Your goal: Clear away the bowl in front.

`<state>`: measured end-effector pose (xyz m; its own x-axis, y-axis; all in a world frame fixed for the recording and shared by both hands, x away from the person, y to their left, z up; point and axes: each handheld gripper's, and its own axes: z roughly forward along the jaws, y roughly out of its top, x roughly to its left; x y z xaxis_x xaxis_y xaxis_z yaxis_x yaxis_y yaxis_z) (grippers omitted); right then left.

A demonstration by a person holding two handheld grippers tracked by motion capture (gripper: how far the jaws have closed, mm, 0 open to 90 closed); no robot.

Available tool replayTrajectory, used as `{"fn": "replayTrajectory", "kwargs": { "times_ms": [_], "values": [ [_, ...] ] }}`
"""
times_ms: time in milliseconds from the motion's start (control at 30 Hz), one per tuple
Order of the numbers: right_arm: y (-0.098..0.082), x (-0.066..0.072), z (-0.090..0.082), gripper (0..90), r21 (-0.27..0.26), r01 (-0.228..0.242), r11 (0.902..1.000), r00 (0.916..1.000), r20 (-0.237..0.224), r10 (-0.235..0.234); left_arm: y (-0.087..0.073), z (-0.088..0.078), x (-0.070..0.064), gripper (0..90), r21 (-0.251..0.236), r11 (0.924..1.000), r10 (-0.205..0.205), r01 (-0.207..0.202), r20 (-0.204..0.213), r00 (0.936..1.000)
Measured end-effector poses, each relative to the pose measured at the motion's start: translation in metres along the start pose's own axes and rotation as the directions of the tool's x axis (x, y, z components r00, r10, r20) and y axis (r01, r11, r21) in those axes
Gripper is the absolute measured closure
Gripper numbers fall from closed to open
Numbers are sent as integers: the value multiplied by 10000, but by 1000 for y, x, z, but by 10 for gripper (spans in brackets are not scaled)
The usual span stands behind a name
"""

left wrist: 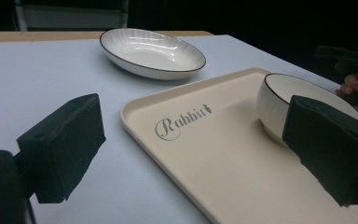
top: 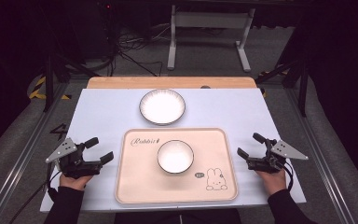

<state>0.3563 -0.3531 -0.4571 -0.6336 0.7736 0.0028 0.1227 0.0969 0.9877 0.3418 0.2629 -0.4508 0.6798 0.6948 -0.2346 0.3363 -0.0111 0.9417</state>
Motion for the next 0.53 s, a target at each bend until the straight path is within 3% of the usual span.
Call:
{"fn": "replayTrajectory", "kwargs": {
  "times_ms": [67,167,533],
  "values": [
    [0,0,0,73,0,9,10000,10000,-10,-9,-2,2,0,64,-13,9999,121,-121,-174,9998],
    [0,0,0,73,-14,2,10000,10000,-15,-2,-8,11,2,63,604,9977,352,-320,-525,9980],
    [0,0,0,73,-20,-1,10000,10000,-39,1,-11,12,6,56,477,9989,-3,30,-557,9984]
  ]
}}
